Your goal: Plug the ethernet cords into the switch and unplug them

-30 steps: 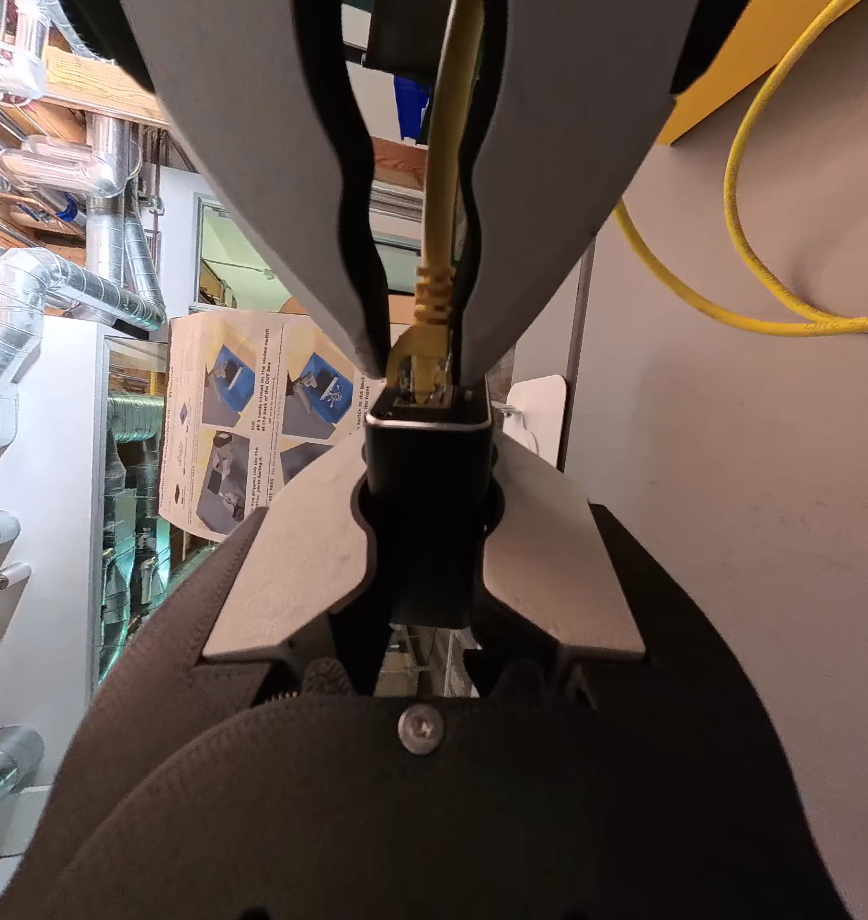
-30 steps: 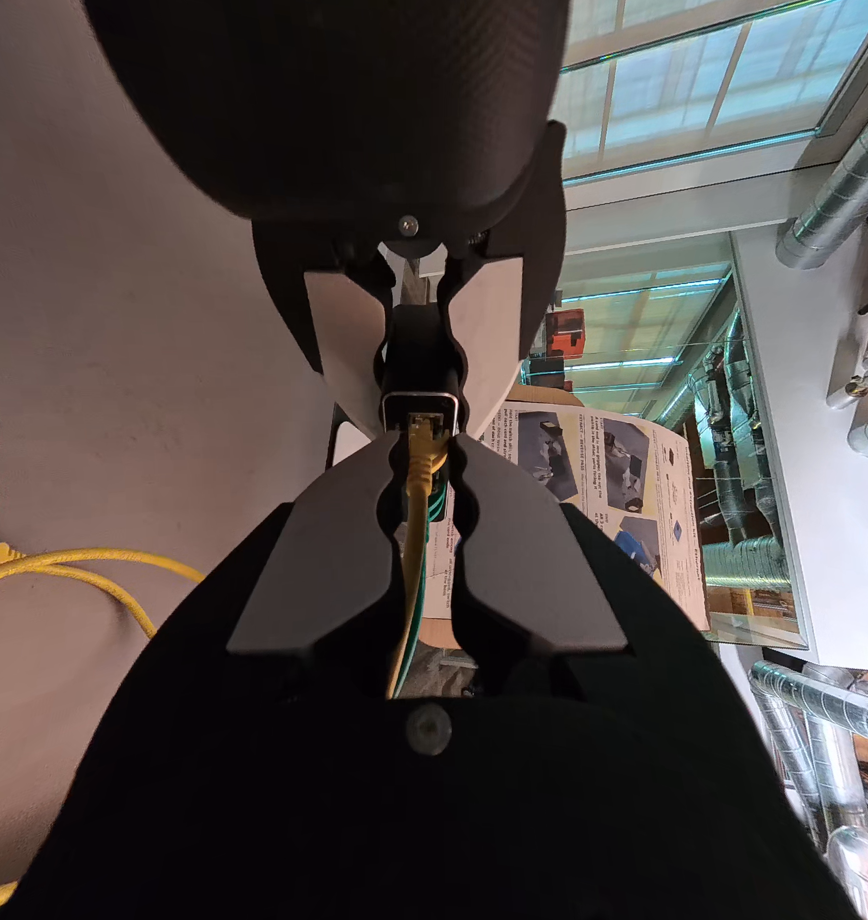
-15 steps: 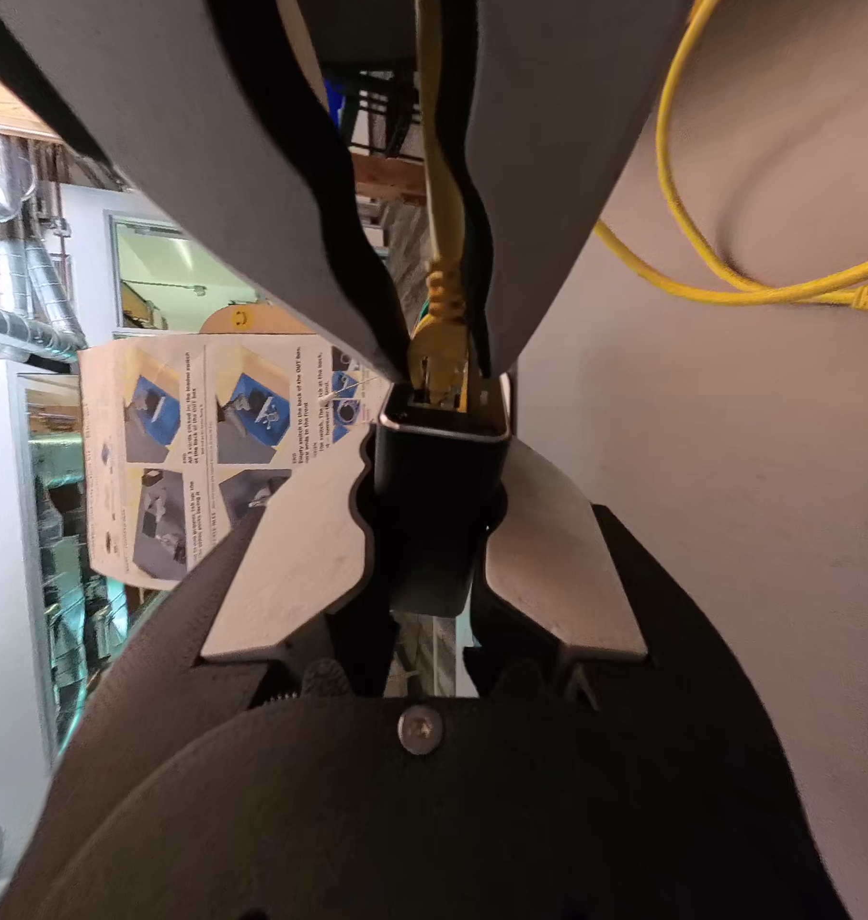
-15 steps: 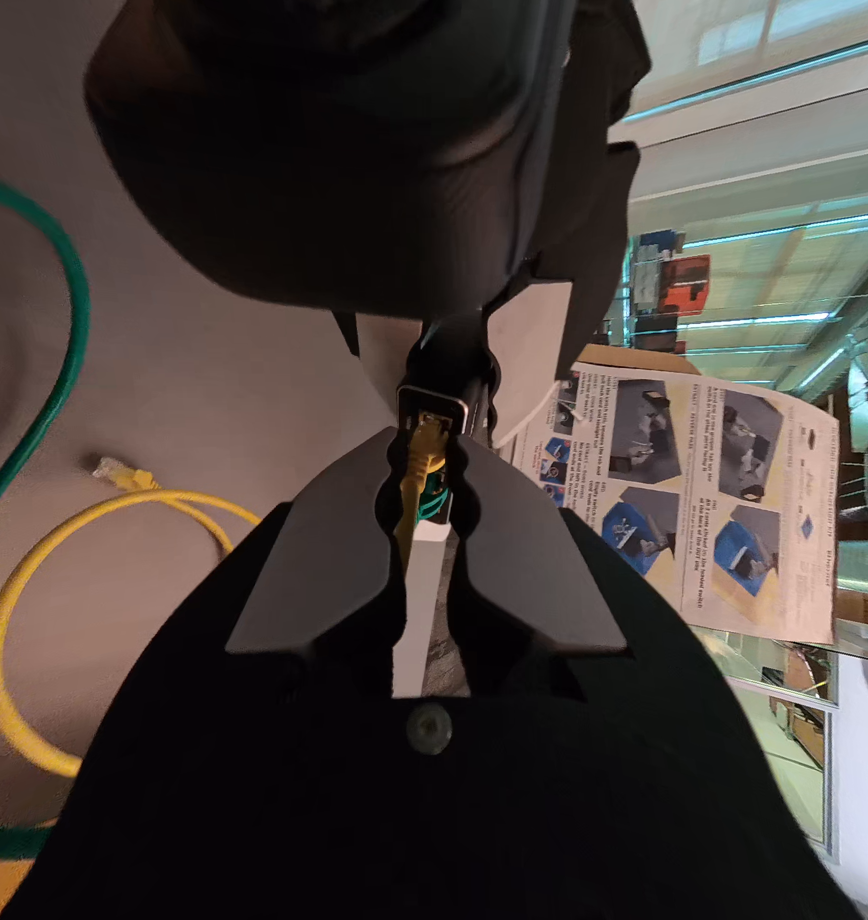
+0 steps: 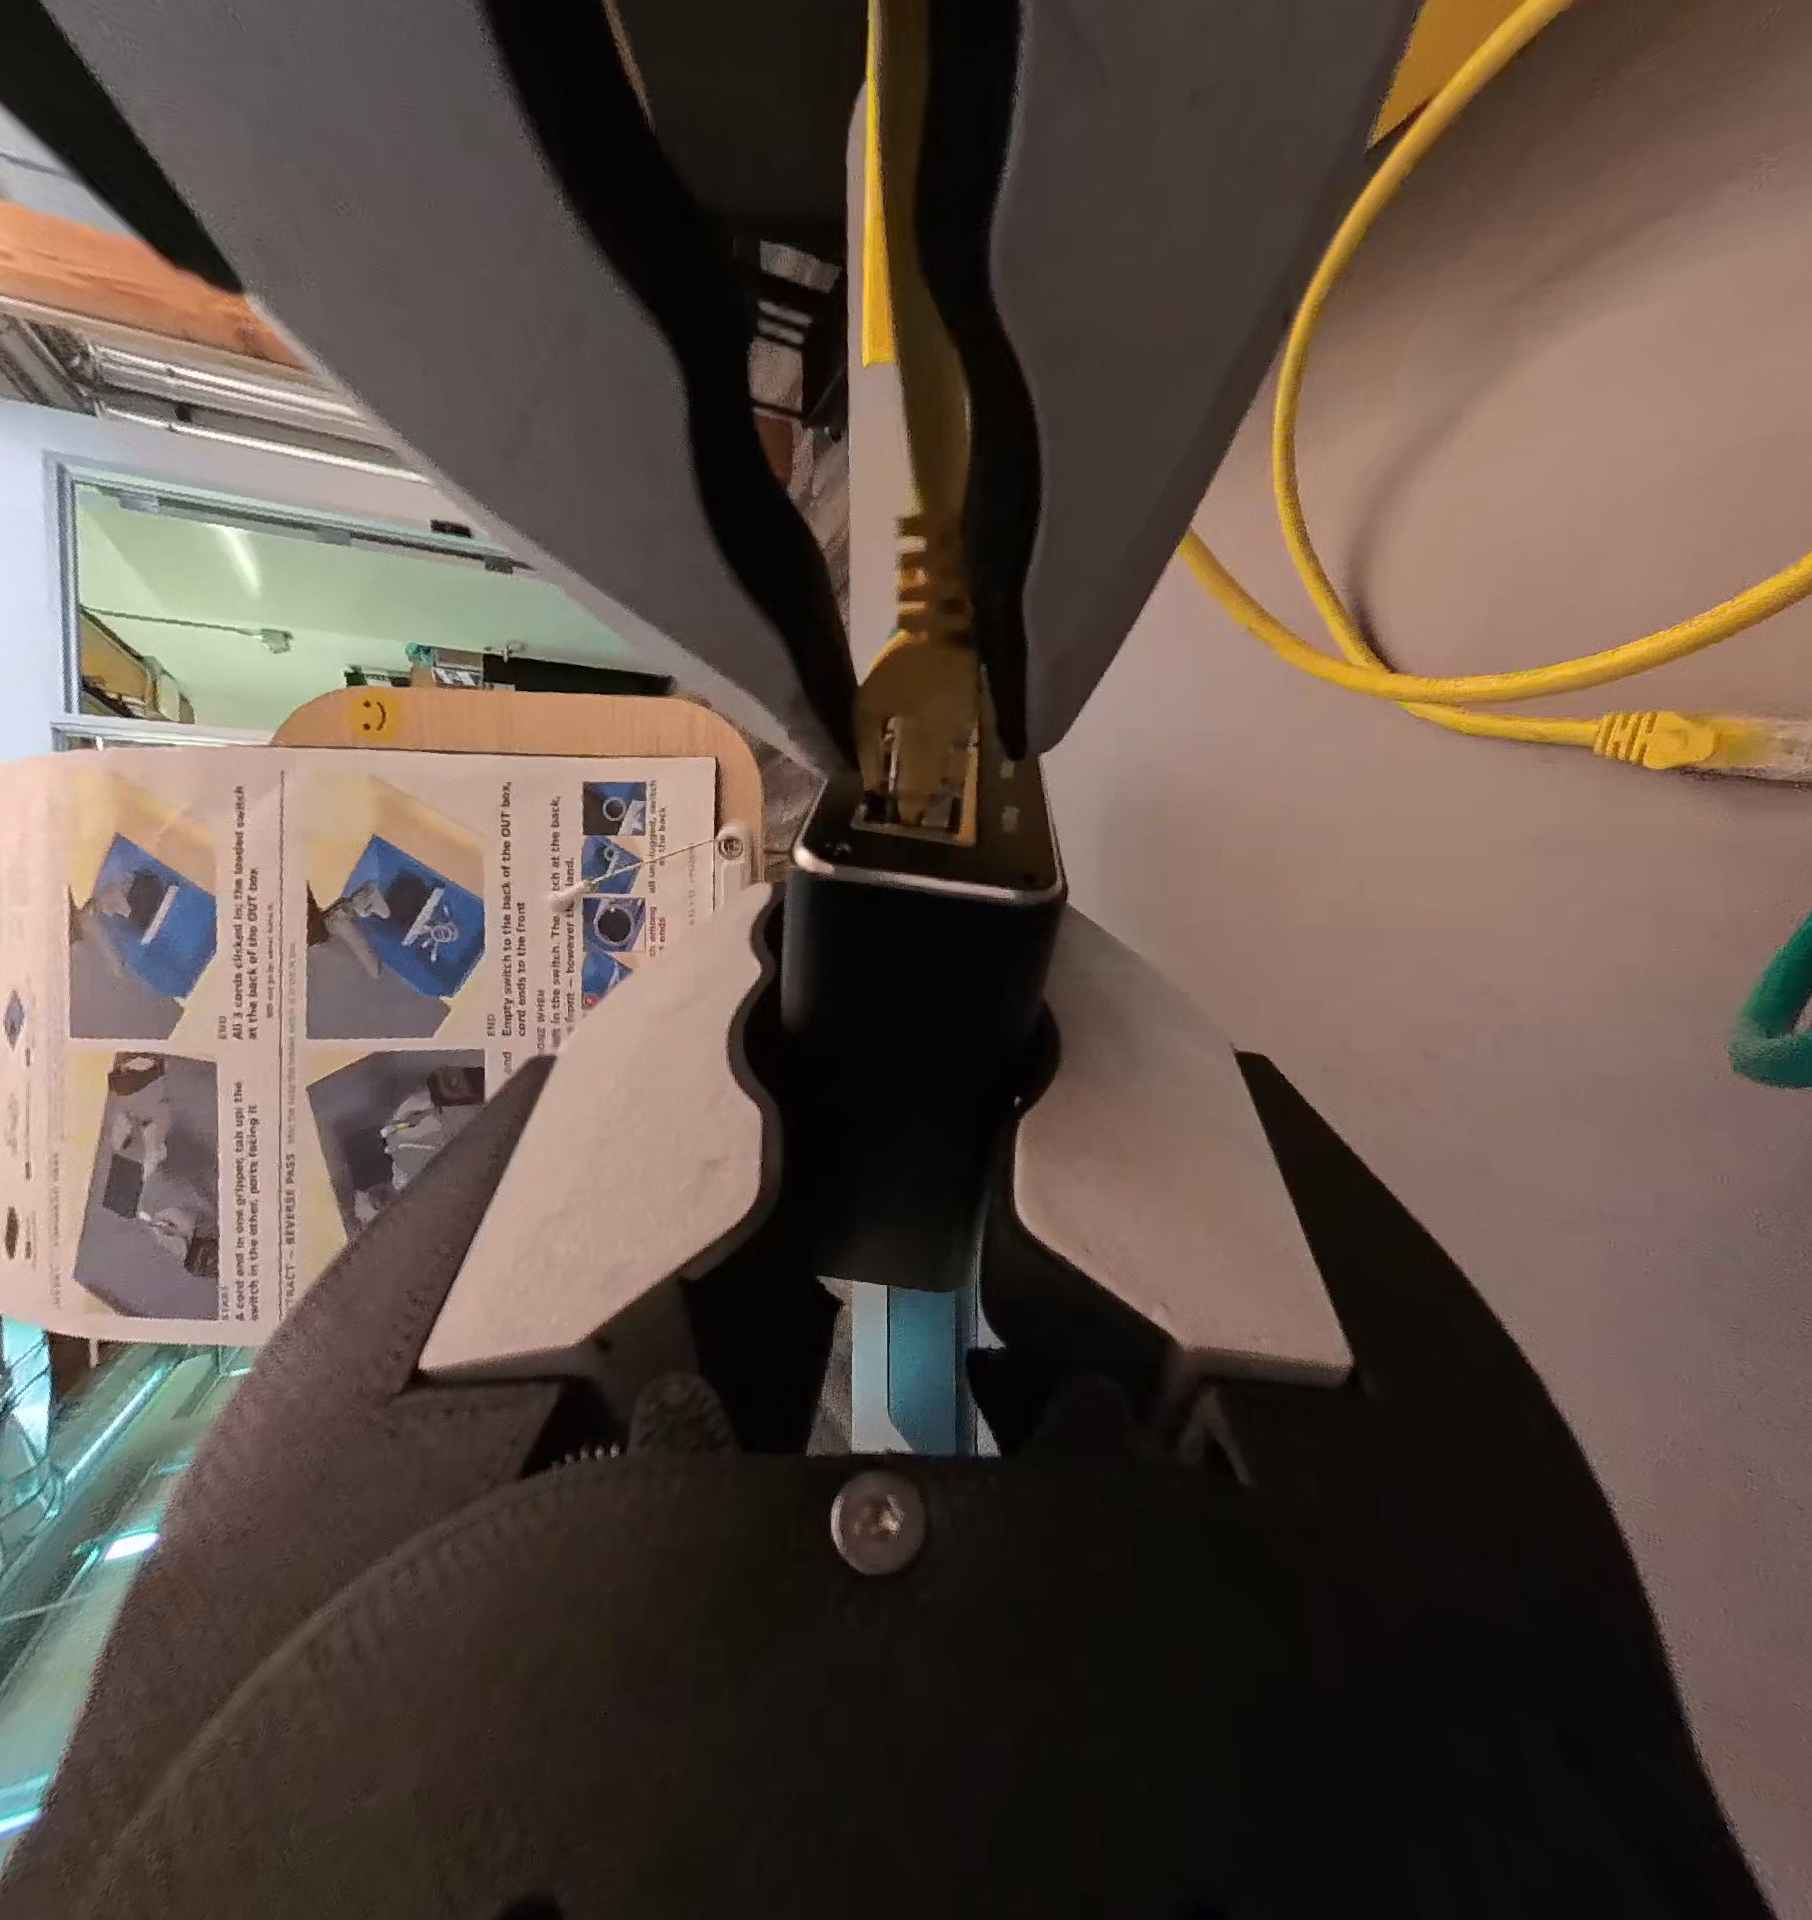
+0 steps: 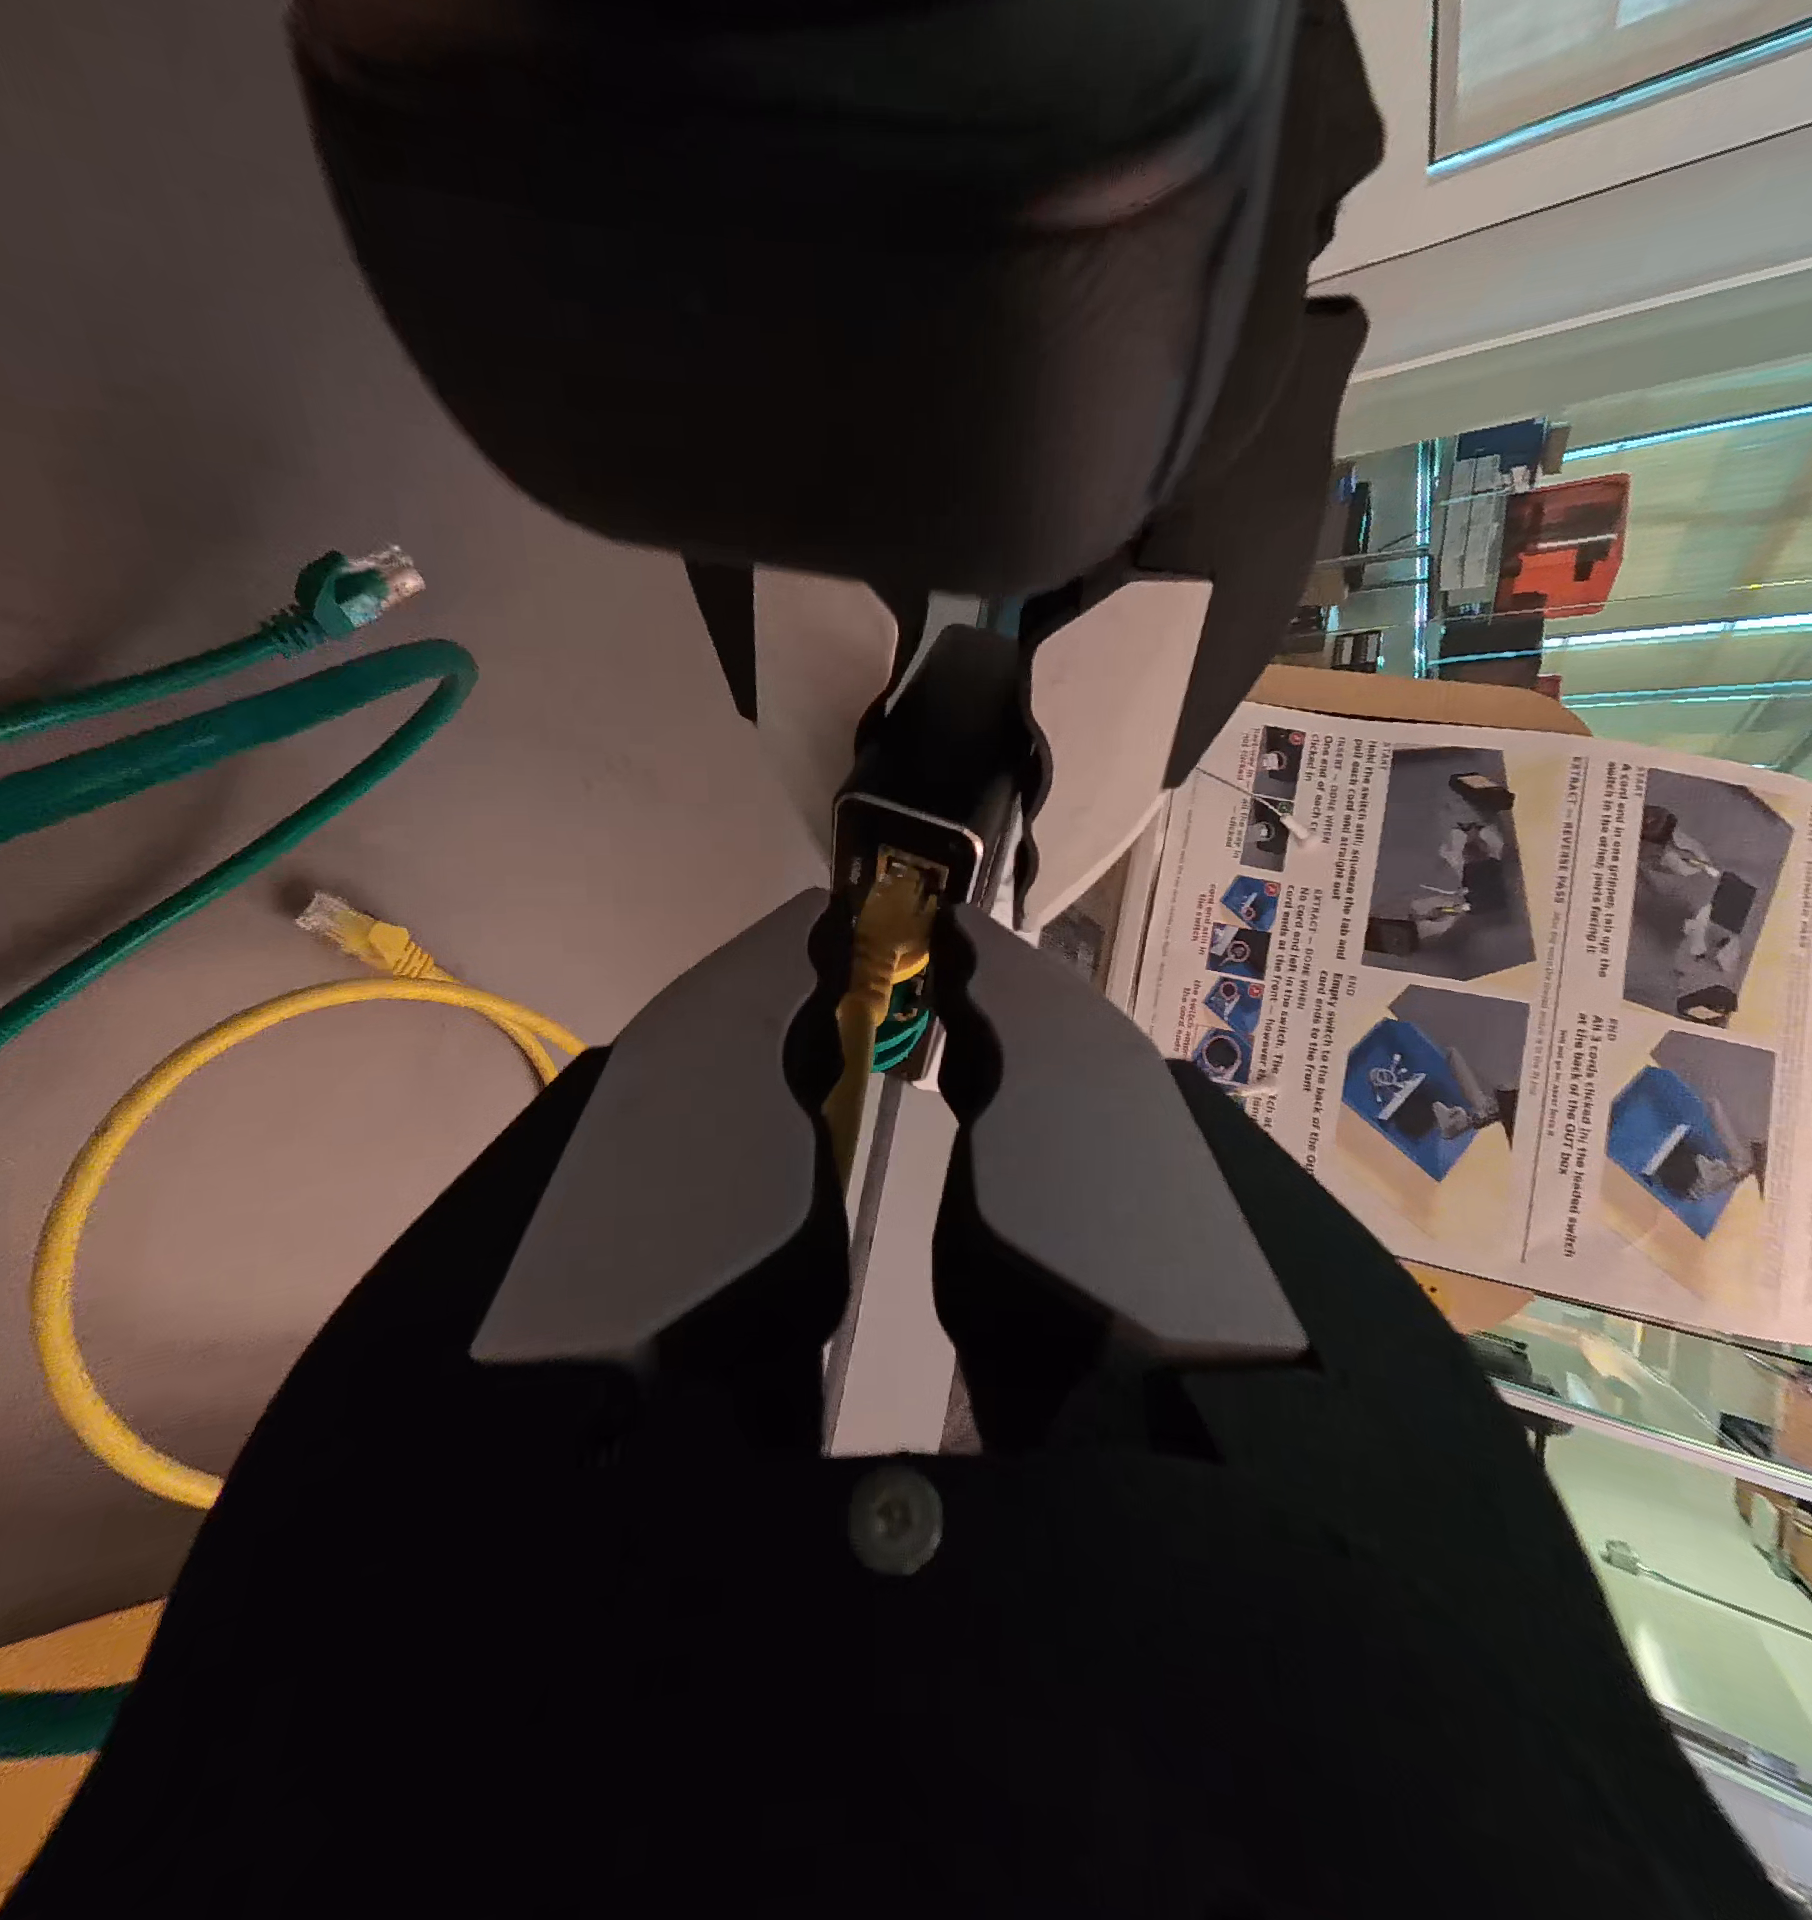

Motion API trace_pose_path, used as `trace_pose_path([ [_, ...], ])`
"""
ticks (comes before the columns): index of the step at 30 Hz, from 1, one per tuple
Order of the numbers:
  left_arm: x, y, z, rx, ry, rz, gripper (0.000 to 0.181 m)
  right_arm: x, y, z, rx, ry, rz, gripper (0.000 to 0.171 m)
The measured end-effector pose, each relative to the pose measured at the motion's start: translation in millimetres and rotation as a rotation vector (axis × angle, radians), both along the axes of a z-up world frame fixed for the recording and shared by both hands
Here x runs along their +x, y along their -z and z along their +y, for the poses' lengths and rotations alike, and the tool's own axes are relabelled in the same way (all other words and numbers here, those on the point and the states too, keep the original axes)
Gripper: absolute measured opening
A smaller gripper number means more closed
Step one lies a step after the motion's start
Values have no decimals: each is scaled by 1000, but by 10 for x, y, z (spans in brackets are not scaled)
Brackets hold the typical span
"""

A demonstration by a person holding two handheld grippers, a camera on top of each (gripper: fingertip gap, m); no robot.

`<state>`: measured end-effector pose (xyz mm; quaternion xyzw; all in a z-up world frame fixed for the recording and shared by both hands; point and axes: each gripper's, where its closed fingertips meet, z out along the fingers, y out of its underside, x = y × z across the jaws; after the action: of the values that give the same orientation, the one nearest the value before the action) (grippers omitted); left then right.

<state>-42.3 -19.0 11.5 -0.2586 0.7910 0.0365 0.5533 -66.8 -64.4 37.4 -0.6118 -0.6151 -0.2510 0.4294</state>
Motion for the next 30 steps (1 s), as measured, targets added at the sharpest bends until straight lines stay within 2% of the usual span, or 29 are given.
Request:
trace_pose_path([
  [9,29,-42,-149,-52,36,-10,40,11,-67,-132,-13,-12,28,16],
  [16,-31,-185,-193,-80,10,-55,38,-40,-240,-133,10,-78,160,16],
  [30,-91,-312,-167,-63,-9,-88,38,-101,-362,-115,134,-115,118,15],
])
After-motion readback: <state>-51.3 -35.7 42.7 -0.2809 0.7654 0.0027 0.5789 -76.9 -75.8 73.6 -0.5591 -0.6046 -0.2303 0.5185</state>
